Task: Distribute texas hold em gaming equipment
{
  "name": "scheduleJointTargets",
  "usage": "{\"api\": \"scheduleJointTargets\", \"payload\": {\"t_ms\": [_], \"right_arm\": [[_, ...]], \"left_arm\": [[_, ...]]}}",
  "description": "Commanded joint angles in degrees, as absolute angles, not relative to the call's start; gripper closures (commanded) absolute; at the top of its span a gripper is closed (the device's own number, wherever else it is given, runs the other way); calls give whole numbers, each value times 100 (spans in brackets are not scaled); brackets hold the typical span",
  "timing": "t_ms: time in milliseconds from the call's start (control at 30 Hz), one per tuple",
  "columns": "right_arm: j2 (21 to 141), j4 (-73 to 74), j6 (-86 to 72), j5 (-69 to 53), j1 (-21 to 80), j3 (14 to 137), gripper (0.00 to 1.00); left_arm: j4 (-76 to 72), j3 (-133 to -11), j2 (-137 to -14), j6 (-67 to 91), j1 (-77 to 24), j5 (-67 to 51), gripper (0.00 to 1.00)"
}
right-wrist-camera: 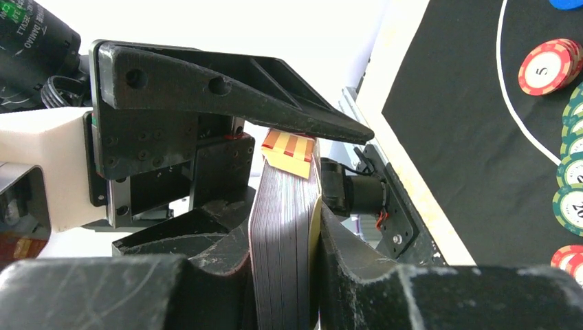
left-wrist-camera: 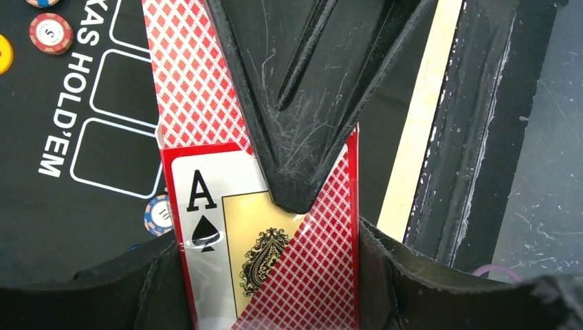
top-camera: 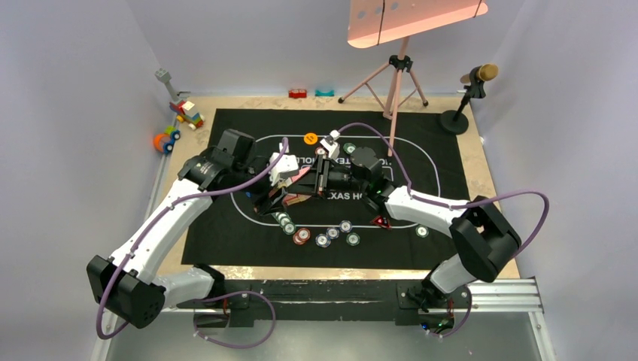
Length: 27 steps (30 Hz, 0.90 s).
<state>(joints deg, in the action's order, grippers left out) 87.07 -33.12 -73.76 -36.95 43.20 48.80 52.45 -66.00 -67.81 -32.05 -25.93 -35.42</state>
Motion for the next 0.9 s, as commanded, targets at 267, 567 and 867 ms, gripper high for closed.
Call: {"api": "scheduleJointTargets", "payload": {"t_ms": [267,567,867], "right_arm": [[8732,-3977,-7814,-3561,4351,4905,85],[8828,-3876,-7849,-3498,4397,4983,85],[8812,-3852,-7862,-3472,4412,4940,85]], "left_arm": [[4928,-6517,-6320,-3384,-2683,-3381,0],[4914,-6595,-6475,-3734,-2768,-3495,0],[4872,-6438,-6445,-3895,-2760,-3365,17]]}}
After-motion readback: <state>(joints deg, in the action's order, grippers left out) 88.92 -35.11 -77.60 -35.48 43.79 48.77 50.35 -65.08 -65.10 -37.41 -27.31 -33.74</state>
